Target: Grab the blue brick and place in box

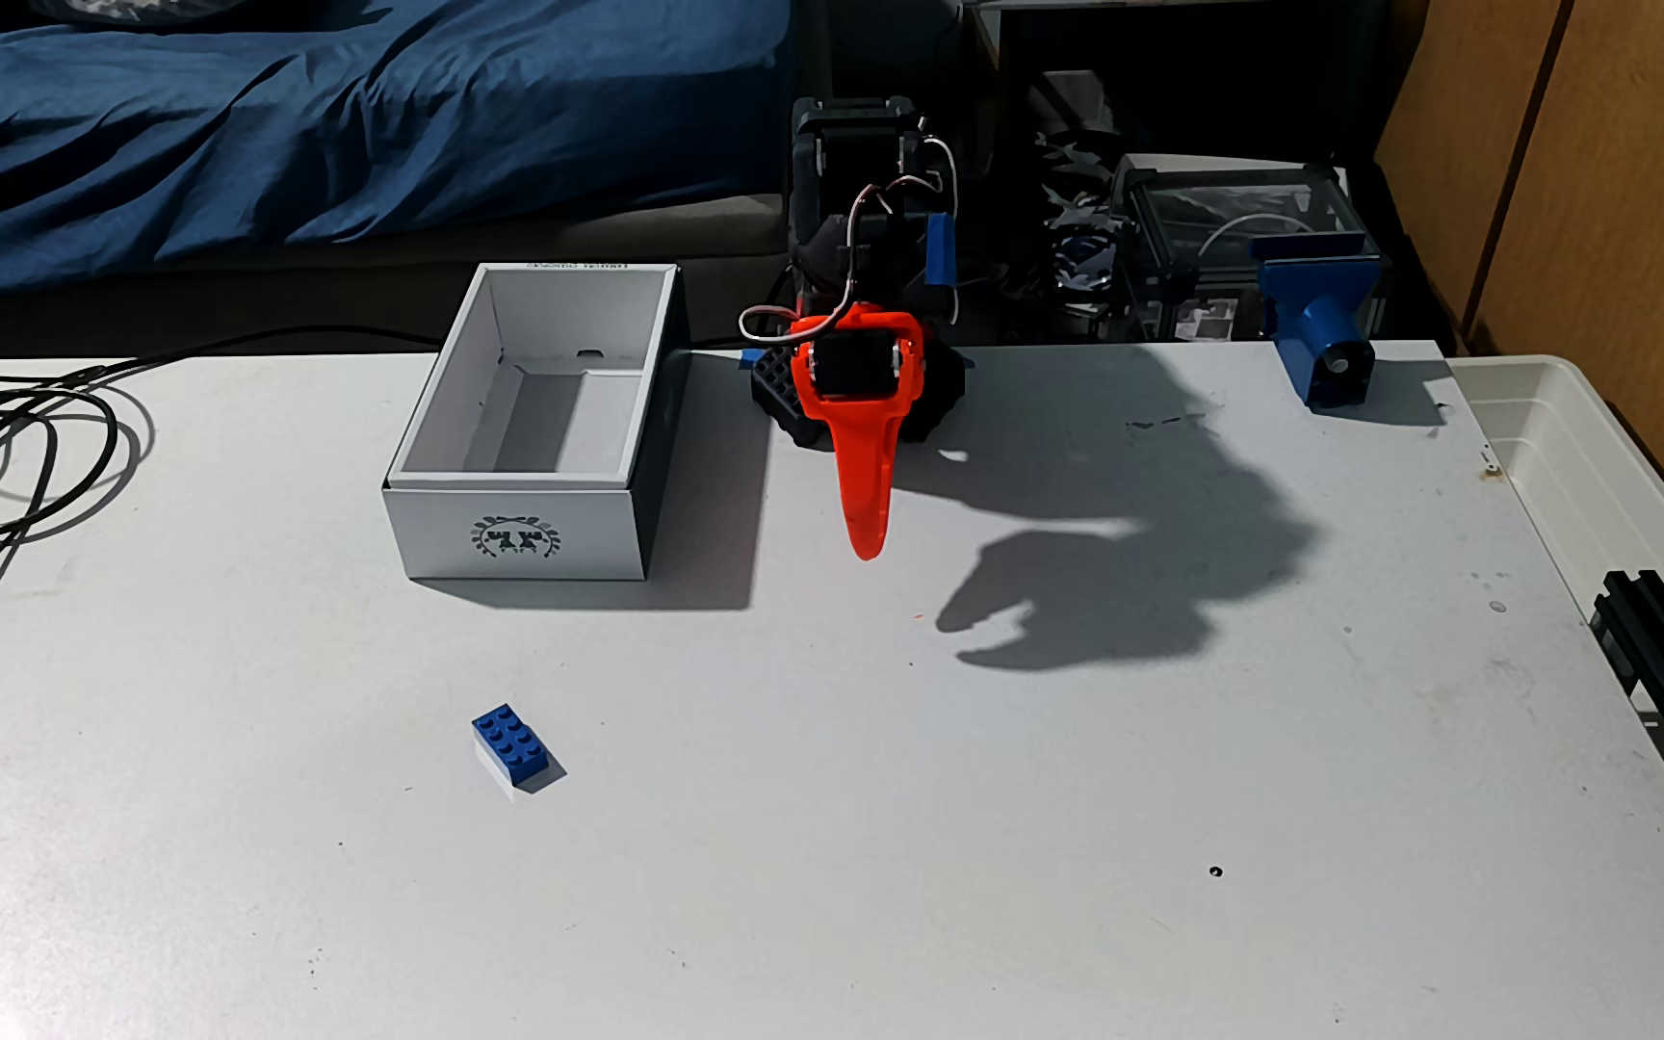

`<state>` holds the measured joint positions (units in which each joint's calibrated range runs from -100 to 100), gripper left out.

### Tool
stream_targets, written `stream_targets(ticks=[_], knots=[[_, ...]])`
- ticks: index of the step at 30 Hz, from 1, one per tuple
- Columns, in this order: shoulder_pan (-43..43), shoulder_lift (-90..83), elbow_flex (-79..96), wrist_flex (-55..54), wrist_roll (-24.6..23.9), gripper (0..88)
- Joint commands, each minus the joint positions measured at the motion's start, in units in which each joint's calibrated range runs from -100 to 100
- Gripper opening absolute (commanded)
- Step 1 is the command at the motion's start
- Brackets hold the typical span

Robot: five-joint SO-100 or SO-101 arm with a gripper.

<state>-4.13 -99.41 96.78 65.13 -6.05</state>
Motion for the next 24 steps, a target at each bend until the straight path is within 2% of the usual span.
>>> stream_targets(ticks=[1, 10, 19, 24], knots=[[0.57, -0.59, -1.13, -0.46, 0.13, 7.1], [0.64, -0.59, -2.02, -6.92, 0.34, 7.6], [1.09, -0.59, -2.11, -22.26, 0.50, 7.6], [9.26, -0.59, -6.72, -23.64, 1.24, 7.1]])
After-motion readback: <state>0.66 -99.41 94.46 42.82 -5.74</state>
